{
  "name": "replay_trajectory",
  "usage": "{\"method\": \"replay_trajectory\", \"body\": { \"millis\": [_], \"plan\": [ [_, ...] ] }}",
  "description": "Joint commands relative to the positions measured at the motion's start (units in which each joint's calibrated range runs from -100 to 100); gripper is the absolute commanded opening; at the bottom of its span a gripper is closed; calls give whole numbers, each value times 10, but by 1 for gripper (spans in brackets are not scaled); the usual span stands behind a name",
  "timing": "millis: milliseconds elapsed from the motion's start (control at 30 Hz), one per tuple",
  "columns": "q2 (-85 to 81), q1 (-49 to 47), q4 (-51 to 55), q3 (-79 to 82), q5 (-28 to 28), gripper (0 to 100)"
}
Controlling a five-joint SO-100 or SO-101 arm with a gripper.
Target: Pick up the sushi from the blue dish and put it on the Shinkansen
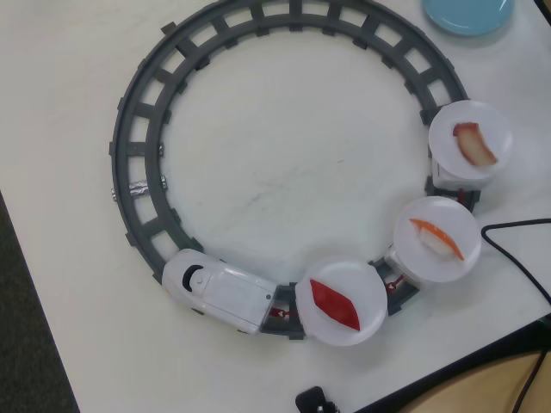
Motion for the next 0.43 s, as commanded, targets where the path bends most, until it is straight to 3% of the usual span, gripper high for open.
{"method": "replay_trajectory", "body": {
  "millis": [0, 400],
  "plan": [
    [-73, 5, -32, 88, -4, 26],
    [-251, 1, -117, 320, 5, 26]
  ]
}}
